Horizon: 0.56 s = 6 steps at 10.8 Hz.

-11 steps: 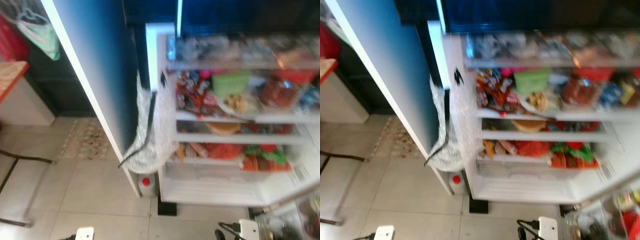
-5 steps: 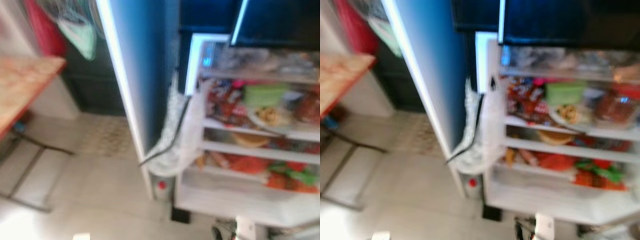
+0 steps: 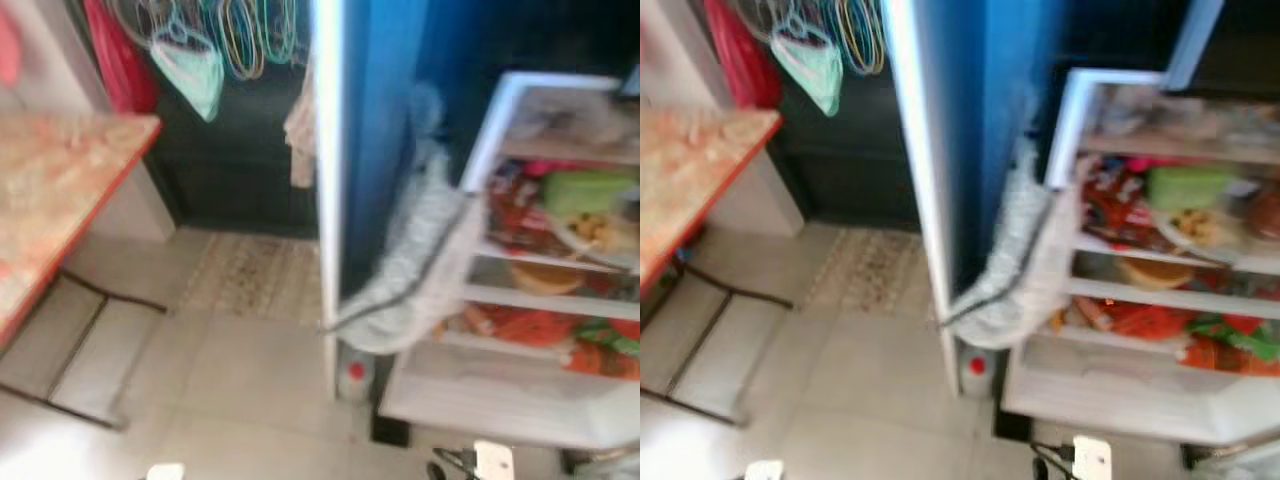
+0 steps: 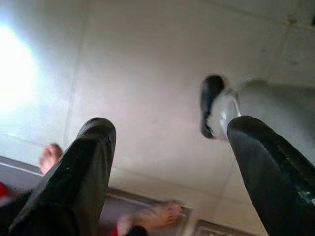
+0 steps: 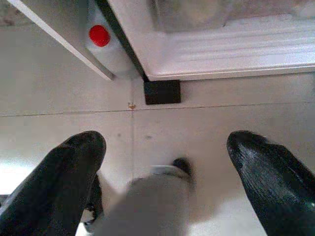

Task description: Restocking fridge

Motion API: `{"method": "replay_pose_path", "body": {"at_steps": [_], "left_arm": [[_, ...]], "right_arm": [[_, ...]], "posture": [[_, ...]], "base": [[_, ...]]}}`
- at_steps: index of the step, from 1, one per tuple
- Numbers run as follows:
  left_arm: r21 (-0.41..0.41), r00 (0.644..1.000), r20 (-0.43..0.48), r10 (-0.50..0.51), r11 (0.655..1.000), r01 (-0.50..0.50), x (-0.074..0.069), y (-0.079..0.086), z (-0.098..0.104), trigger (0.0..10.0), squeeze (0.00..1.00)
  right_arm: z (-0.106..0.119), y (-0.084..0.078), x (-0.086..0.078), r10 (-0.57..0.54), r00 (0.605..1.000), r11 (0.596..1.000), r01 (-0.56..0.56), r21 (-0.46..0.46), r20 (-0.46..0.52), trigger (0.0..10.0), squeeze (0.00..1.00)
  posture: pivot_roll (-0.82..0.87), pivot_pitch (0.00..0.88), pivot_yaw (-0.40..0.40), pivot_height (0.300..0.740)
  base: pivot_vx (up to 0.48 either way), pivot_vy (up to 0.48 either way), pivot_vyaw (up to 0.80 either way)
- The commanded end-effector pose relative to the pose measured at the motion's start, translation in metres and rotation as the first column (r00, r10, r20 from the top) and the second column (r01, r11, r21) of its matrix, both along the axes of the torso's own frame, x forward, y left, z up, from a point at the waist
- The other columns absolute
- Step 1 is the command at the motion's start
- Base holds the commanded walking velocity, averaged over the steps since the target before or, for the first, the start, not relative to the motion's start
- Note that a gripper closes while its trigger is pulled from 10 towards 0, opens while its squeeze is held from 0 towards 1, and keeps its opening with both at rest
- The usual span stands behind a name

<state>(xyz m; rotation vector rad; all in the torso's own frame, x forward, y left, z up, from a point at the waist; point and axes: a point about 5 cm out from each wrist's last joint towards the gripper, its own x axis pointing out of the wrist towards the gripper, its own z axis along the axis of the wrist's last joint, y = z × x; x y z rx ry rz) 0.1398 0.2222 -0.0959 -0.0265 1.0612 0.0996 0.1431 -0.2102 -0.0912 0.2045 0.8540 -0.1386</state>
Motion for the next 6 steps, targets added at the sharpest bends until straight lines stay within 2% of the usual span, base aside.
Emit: {"method": "replay_pose_path", "body": {"at_steps": [1,5,6], "left_arm": [[-0.003,0.999,-0.031,-0.014,1.000,0.013,-0.0074,-0.0031,-0.0034,10.0,0.00],[-0.002,0.999,-0.035,-0.019,1.000,0.019,-0.0090,-0.0037,-0.0040,10.0,0.00],[0.003,0.999,-0.037,-0.033,0.999,0.033,-0.0091,-0.0037,-0.0040,10.0,0.00]], "right_arm": [[-0.0015,-0.0047,-0.0066,-0.012,1.000,1.000,0.011,-0.012,-0.015,10.0,0.00],[-0.0025,-0.0052,-0.0090,-0.023,0.999,1.000,0.022,-0.018,-0.027,10.0,0.00],[-0.0031,-0.0045,-0.0097,-0.021,0.999,1.000,0.021,-0.010,-0.033,10.0,0.00]], "posture": [[0.01,0.046,0.074,0.740],[0.01,0.010,0.071,0.740],[0.01,0.000,0.071,0.740]], "base": [[0.000,0.382,0.00],[0.000,0.371,0.00],[0.000,0.000,-0.79]]}}
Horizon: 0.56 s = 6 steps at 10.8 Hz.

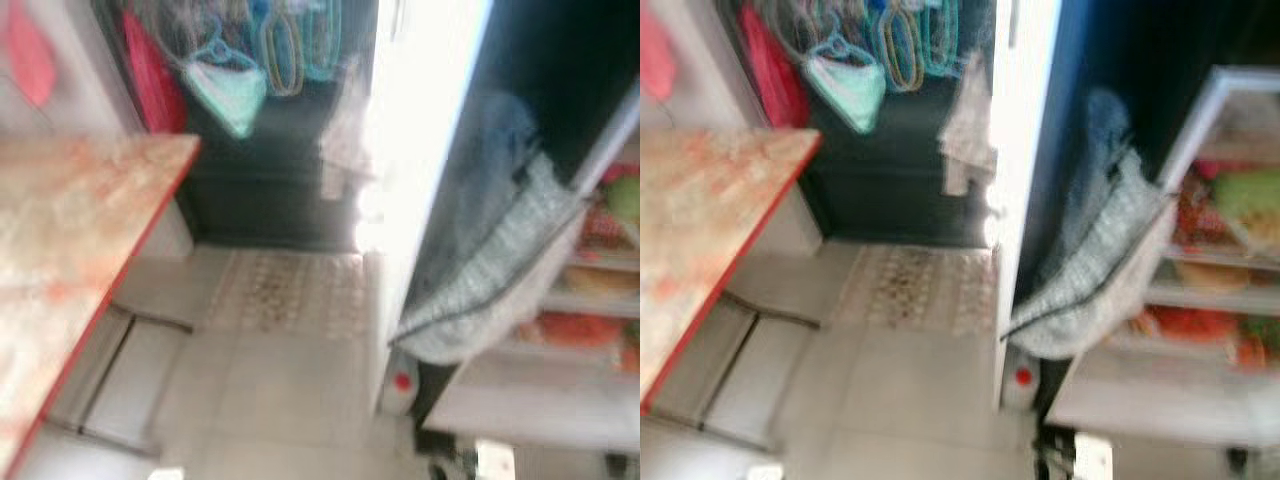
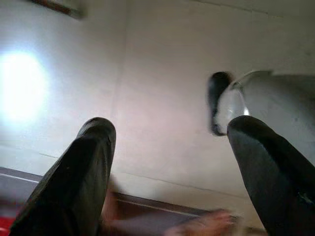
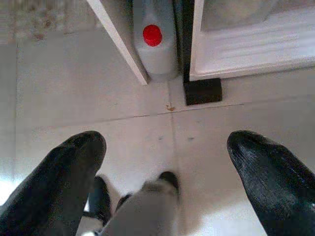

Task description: Restocking fridge

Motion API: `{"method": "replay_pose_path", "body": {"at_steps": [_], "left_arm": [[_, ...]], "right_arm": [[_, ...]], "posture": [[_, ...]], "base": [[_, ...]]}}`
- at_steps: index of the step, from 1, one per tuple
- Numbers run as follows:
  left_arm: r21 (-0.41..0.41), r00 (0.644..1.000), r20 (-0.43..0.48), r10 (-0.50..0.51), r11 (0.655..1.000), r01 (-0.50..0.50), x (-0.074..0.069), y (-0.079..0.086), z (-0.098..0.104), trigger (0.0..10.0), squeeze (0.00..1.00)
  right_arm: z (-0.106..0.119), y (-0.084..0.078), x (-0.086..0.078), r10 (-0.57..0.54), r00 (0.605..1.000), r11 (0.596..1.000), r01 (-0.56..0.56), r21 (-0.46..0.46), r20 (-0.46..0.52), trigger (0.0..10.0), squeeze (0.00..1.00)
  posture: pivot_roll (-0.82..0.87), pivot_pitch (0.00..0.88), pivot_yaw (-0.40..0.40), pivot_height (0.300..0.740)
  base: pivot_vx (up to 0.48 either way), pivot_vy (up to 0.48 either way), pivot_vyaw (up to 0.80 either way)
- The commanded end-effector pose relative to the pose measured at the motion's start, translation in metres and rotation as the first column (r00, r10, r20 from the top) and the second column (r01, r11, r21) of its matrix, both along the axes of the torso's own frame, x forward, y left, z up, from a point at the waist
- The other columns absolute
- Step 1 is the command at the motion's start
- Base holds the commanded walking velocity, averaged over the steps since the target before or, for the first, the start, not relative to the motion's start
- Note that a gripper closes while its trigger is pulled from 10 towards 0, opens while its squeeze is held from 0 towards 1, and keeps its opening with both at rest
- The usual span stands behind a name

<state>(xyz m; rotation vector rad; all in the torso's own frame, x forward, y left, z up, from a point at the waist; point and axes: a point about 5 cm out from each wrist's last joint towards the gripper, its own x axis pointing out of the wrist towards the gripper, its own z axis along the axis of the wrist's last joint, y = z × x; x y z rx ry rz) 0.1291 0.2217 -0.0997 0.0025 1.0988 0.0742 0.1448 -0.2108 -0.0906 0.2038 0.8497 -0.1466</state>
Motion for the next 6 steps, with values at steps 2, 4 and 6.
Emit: {"method": "replay_pose_path", "body": {"at_steps": [2,4,6], "left_arm": [[-0.004,1.000,-0.003,-0.013,1.000,0.013,0.0011,-0.0033,-0.0004,10.0,0.00],[-0.005,1.000,0.004,-0.011,1.000,0.011,0.0019,-0.0024,0.0002,10.0,0.00],[0.004,1.000,0.004,-0.005,1.000,0.005,0.0016,-0.0007,0.0004,10.0,0.00]], "right_arm": [[-0.0042,-0.0028,-0.0123,-0.014,0.999,1.000,0.014,-0.004,-0.037,10.0,0.00],[-0.0044,-0.0018,-0.0122,-0.020,0.999,1.000,0.020,-0.002,-0.037,10.0,0.00],[-0.0042,-0.0017,-0.0112,-0.026,0.999,1.000,0.026,-0.003,-0.037,10.0,0.00]], "posture": [[0.00,0.000,0.074,0.740],[0.00,0.000,0.079,0.740],[0.01,0.036,0.080,0.740]], "base": [[0.000,0.000,-0.78],[0.000,0.000,-0.78],[0.000,0.000,-0.78]]}}
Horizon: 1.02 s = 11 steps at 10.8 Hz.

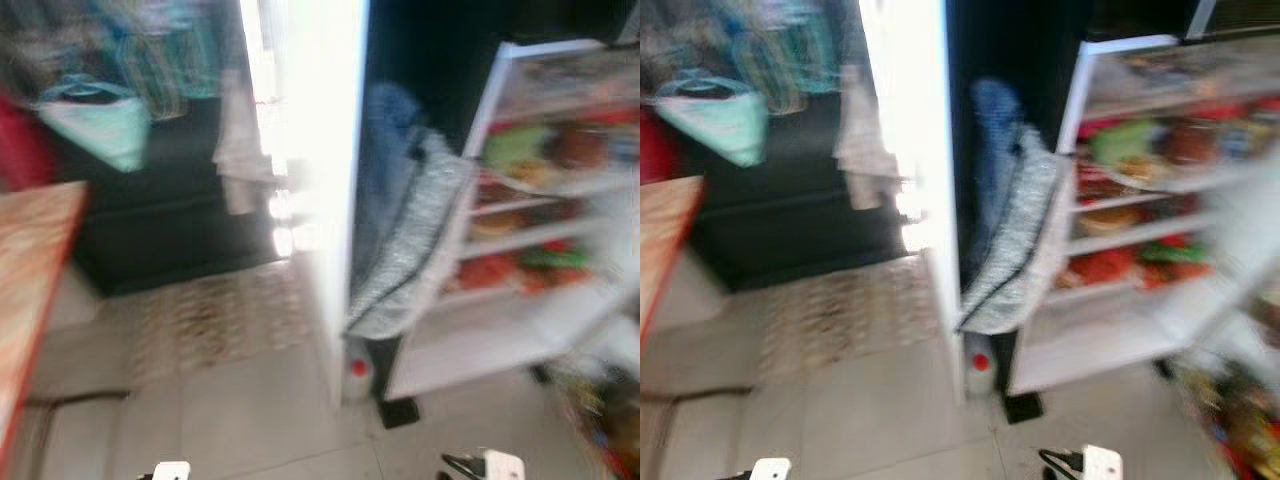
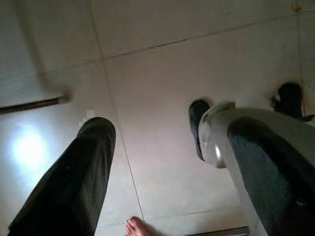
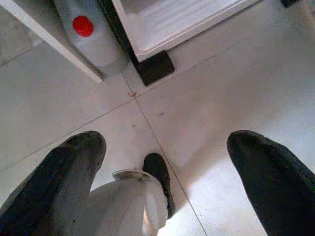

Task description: Restocking fridge

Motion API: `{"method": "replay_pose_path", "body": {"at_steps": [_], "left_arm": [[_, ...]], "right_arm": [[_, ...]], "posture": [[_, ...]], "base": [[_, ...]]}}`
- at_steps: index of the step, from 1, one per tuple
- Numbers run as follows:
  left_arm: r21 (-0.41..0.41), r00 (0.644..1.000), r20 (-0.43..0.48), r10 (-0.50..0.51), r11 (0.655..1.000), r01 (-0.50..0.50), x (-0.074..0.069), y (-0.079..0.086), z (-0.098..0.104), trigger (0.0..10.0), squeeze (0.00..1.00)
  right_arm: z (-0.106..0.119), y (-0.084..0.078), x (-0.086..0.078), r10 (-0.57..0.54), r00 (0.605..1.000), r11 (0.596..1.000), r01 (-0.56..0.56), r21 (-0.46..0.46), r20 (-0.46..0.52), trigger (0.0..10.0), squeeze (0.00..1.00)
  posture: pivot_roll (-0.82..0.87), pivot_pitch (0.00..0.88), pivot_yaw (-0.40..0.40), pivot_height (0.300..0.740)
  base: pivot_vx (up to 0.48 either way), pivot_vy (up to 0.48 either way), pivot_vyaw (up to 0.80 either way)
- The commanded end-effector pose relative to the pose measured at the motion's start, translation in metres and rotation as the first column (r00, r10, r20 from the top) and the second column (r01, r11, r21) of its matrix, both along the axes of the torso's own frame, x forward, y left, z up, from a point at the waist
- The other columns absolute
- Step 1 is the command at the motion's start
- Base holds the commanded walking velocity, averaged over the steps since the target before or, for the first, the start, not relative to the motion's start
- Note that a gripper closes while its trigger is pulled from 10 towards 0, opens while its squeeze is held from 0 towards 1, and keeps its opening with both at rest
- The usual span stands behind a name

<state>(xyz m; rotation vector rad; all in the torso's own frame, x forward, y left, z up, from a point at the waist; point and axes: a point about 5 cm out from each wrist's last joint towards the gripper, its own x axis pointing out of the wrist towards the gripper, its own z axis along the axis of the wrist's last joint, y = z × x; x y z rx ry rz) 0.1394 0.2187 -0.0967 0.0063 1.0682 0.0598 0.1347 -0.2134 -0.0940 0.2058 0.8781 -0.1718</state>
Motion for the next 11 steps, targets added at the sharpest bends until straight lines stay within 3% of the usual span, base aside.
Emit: {"method": "replay_pose_path", "body": {"at_steps": [1,11], "left_arm": [[0.008,1.000,-0.026,0.011,1.000,-0.011,-0.0093,0.0027,-0.0028,10.0,0.00],[0.009,1.000,-0.029,-0.004,1.000,0.005,-0.0074,0.0002,-0.0028,10.0,0.00]], "right_arm": [[-0.0007,0.0010,-0.0011,-0.009,1.000,1.000,0.009,0.003,-0.007,10.0,0.00],[0.0011,-0.0015,0.0028,-0.028,1.000,1.000,0.028,-0.007,0.007,10.0,0.00]], "posture": [[0.01,0.036,0.080,0.740],[0.00,0.072,0.082,0.740]], "base": [[0.000,0.000,-0.78],[0.000,0.000,-0.78]]}}
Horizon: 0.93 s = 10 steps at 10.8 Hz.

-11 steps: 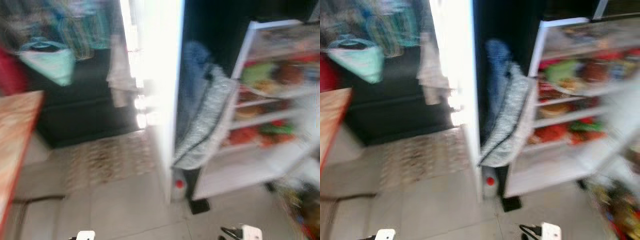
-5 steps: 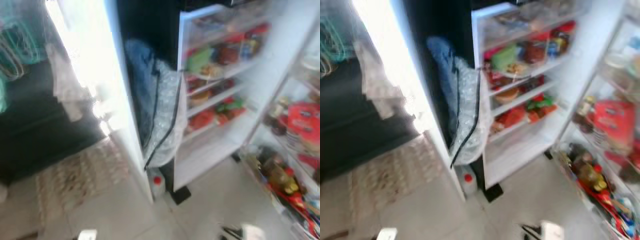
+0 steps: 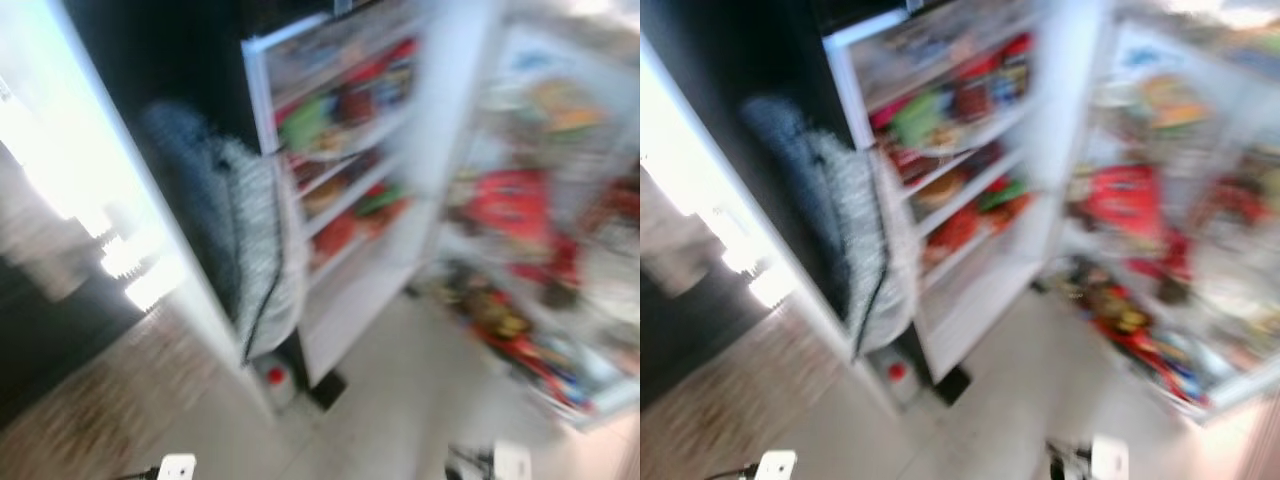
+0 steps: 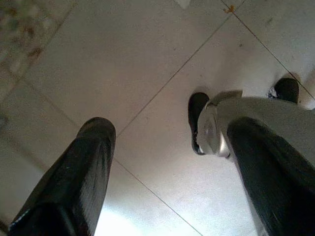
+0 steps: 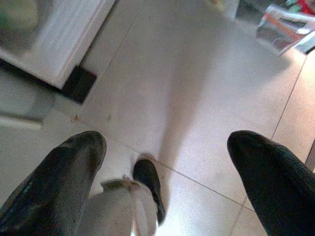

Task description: Restocking fridge

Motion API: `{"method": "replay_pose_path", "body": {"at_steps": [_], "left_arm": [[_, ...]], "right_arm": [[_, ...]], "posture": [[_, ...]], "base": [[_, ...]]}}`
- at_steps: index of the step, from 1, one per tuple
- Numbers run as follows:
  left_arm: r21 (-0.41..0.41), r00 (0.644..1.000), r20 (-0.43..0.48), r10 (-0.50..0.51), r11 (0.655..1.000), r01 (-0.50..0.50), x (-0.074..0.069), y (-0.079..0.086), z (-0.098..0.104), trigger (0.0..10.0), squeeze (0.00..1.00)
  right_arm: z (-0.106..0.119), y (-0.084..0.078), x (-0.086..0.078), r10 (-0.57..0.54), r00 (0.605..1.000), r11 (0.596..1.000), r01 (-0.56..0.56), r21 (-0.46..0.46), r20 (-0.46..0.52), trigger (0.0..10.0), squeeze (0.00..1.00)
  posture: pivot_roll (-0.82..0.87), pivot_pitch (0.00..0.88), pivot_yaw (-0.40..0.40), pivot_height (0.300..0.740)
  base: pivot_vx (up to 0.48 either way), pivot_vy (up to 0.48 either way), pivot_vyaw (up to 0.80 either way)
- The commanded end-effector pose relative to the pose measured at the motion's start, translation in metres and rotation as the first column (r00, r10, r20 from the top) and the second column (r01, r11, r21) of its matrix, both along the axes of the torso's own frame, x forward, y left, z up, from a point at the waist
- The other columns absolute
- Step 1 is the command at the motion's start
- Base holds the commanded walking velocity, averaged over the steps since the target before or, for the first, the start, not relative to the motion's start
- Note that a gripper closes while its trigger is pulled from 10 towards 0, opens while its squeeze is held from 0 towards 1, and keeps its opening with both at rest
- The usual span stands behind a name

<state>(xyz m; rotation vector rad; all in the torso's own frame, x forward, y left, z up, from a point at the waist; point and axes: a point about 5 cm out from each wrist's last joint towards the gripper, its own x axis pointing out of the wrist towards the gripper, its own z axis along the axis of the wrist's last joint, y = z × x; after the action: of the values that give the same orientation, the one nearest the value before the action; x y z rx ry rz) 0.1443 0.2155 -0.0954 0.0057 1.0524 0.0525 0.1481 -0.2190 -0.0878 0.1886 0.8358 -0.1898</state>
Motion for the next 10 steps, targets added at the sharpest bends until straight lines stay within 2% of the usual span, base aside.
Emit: {"method": "replay_pose_path", "body": {"at_steps": [1,4,6,7,8,9,10], "left_arm": [[0.014,0.999,-0.045,0.002,1.000,-0.001,-0.012,0.004,-0.004,10.0,0.00],[0.017,0.999,-0.048,-0.002,1.000,0.003,-0.013,0.004,-0.004,10.0,0.00],[0.015,0.999,-0.052,-0.005,1.000,0.006,-0.014,0.003,-0.005,10.0,0.00],[0.015,0.999,-0.052,-0.006,1.000,0.007,-0.014,0.003,-0.005,10.0,0.00],[0.018,0.999,-0.053,-0.008,1.000,0.009,-0.014,0.004,-0.005,10.0,0.00],[0.021,0.999,-0.052,-0.006,1.000,0.007,-0.014,0.004,-0.005,10.0,0.00],[0.022,0.999,-0.050,-0.004,1.000,0.005,-0.014,0.005,-0.004,10.0,0.00]], "right_arm": [[-0.005,0.004,-0.010,-0.012,1.000,1.000,0.012,0.017,-0.029,10.0,0.00],[-0.003,0.003,-0.009,0.003,1.000,1.000,-0.003,-0.001,-0.010,10.0,0.00],[-0.002,-0.001,-0.009,0.001,1.000,0.996,-0.002,-0.086,-0.004,10.0,0.00],[0.001,-0.004,-0.008,-0.010,1.000,0.990,0.014,-0.144,0.028,10.0,0.00],[0.004,-0.009,-0.010,-0.068,0.996,0.970,0.079,-0.232,0.056,10.0,0.00],[0.008,-0.012,-0.011,-0.107,0.990,0.935,0.133,-0.328,0.095,10.0,0.00],[0.034,-0.052,0.011,-0.143,0.963,0.872,0.232,-0.430,0.229,10.0,0.00]], "posture": [[0.00,0.067,0.082,0.740],[0.00,0.068,0.084,0.740],[0.00,0.067,0.087,0.740],[-0.01,0.072,0.089,0.740],[-0.01,0.071,0.091,0.740],[-0.02,0.070,0.092,0.740],[-0.04,0.070,0.098,0.740]], "base": [[0.000,0.000,-0.78],[0.000,0.000,-0.78],[0.000,0.000,0.00],[0.000,0.000,0.00],[0.000,0.000,0.00],[0.000,0.000,0.00],[0.000,0.000,0.00]]}}
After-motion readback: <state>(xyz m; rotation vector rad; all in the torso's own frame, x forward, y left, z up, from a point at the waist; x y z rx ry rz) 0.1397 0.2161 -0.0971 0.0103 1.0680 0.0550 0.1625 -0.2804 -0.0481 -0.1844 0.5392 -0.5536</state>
